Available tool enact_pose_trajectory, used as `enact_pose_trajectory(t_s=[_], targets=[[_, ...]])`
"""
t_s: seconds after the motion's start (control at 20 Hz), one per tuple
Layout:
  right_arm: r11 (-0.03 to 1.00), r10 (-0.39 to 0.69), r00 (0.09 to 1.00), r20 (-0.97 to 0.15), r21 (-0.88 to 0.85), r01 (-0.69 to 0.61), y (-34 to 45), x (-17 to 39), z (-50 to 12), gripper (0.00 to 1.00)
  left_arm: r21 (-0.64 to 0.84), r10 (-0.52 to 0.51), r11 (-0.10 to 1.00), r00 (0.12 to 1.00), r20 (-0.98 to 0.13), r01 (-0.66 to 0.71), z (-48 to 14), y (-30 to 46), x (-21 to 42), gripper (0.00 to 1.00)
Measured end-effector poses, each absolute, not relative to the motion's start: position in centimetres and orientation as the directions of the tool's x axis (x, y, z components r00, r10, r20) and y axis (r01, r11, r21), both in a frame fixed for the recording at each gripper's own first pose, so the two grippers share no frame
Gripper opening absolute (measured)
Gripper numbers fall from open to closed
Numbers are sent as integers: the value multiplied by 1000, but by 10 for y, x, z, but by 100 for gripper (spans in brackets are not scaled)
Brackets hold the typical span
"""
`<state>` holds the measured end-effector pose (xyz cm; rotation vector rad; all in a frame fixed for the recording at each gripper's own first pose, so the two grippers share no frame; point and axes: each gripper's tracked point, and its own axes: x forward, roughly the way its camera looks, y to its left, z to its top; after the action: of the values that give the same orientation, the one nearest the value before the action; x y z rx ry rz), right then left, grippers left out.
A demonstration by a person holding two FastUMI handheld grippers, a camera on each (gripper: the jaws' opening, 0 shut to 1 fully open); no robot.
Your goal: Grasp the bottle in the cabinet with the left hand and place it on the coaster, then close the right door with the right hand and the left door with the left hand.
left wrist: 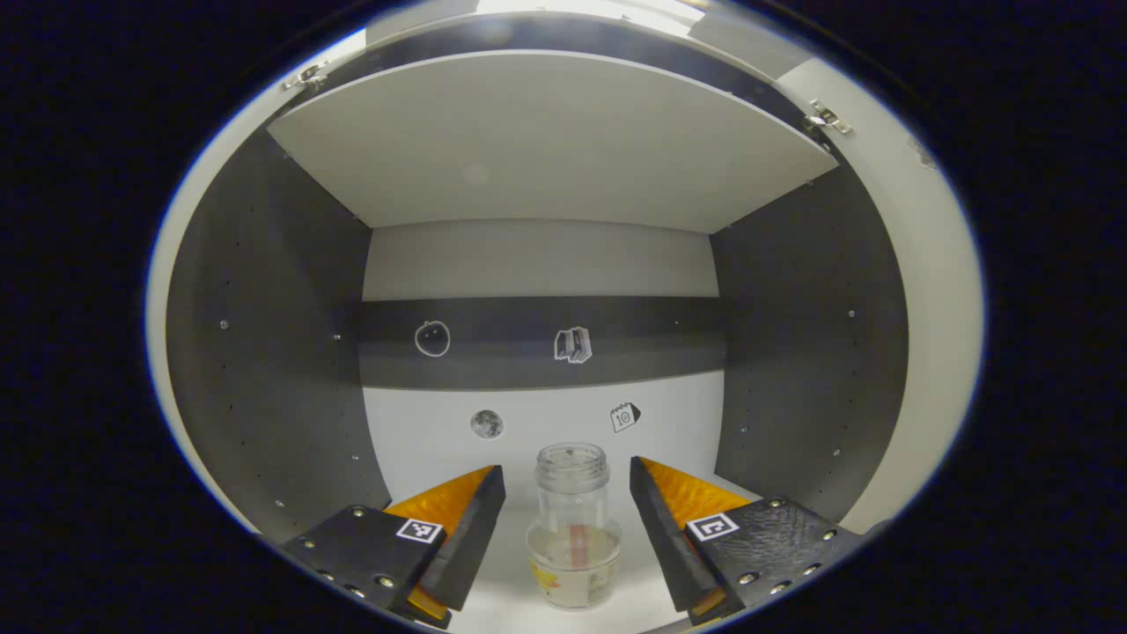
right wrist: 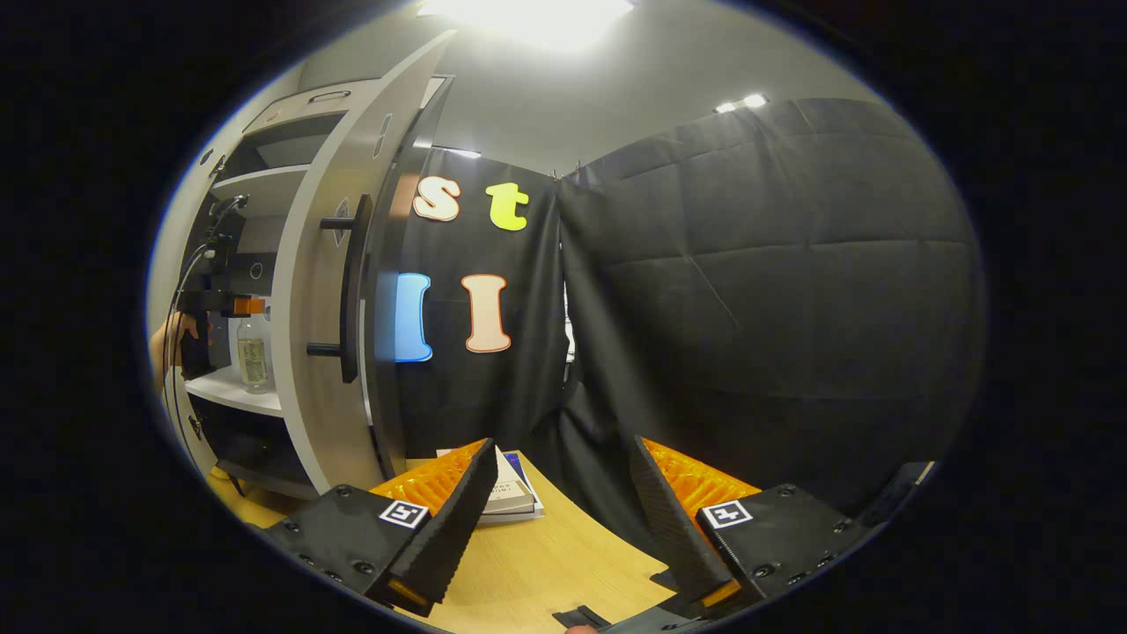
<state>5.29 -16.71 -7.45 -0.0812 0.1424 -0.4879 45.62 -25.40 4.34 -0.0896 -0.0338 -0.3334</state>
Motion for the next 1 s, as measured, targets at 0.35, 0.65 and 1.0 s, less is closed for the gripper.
enact_pose_trajectory(t_s=[0.35,0.65,1.0], targets=[[899,-433,895,-108,-119,421,-164,50,-70,97,-108,-341,933,939,38,343,48,-253,442,47],[930,-364,925,-106,-105,354,-160,44,-68,96,-116,-324,937,943,74,331,67,-236,395,48],[957,-289,950,-121,-67,282,-164,25,-74,96,-127,-322,935,943,80,330,63,-230,334,42]])
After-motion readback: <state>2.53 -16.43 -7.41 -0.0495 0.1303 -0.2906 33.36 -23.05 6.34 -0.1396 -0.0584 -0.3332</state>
